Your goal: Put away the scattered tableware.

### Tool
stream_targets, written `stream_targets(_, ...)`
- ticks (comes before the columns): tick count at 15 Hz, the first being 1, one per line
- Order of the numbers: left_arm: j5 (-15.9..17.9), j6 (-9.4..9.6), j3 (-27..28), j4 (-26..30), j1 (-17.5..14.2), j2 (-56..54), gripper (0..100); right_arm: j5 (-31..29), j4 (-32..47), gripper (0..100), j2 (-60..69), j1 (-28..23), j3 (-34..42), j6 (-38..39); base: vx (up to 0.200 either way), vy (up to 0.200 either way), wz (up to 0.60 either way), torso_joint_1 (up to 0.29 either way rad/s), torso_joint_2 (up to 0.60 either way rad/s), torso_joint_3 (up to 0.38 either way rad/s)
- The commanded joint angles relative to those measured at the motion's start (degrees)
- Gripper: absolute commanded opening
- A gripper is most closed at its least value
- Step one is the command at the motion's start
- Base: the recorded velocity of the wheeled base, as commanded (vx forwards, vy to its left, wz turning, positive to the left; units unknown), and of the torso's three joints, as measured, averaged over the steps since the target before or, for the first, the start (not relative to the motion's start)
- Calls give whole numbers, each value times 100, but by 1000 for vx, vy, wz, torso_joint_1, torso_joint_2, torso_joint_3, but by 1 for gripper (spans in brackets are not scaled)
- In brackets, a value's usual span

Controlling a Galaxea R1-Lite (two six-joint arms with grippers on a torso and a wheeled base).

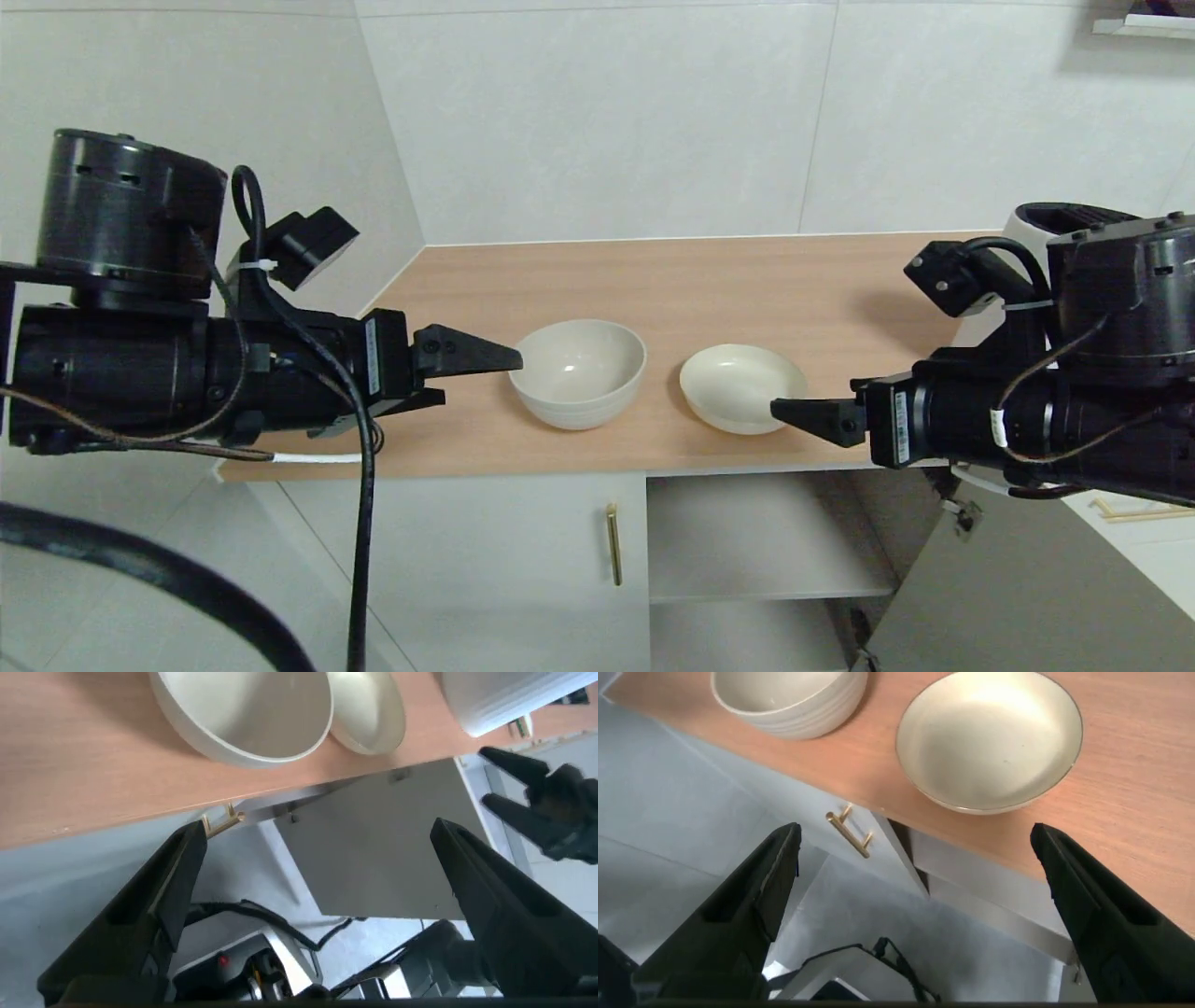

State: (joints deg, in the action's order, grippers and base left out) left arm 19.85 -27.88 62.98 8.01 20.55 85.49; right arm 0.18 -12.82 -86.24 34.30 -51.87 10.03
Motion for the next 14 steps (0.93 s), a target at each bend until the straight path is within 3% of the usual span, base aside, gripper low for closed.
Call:
stream_targets(1, -130, 2, 4, -10, 19, 222, 100, -133, 96, 100, -209, -3, -165, 25, 0, 0, 0, 0, 0, 0)
stream_targets(3, -587, -16, 13, -36, 133, 433, 100, -414, 368, 100, -368, -3, -438, 210, 0, 0, 0, 0, 0, 0)
stream_targets(4, -1035, -51, 48, -124, 247, 670, 100, -590, 606, 100, -517, -3, -746, 605, 0, 0, 0, 0, 0, 0)
stream_targets(5, -1150, -218, 48, -309, 274, 794, 100, -651, 799, 100, -631, -29, -965, 878, 0, 0, 0, 0, 0, 0)
stream_targets(7, -1176, -701, 48, -801, 291, 1022, 100, -1011, 1274, 100, -904, -108, -1413, 1150, 0, 0, 0, 0, 0, 0)
stream_targets(12, -1378, -1185, 303, -933, 291, 1479, 100, -1389, 1405, 100, -1387, -372, -1853, 1581, 0, 0, 0, 0, 0, 0)
stream_targets(13, -1457, -1352, 373, -1003, 291, 1646, 100, -1504, 1405, 100, -1396, -372, -1844, 1581, 0, 0, 0, 0, 0, 0)
stream_targets(14, -1457, -1352, 373, -1003, 291, 1646, 100, -1504, 1405, 100, -1396, -372, -1844, 1581, 0, 0, 0, 0, 0, 0)
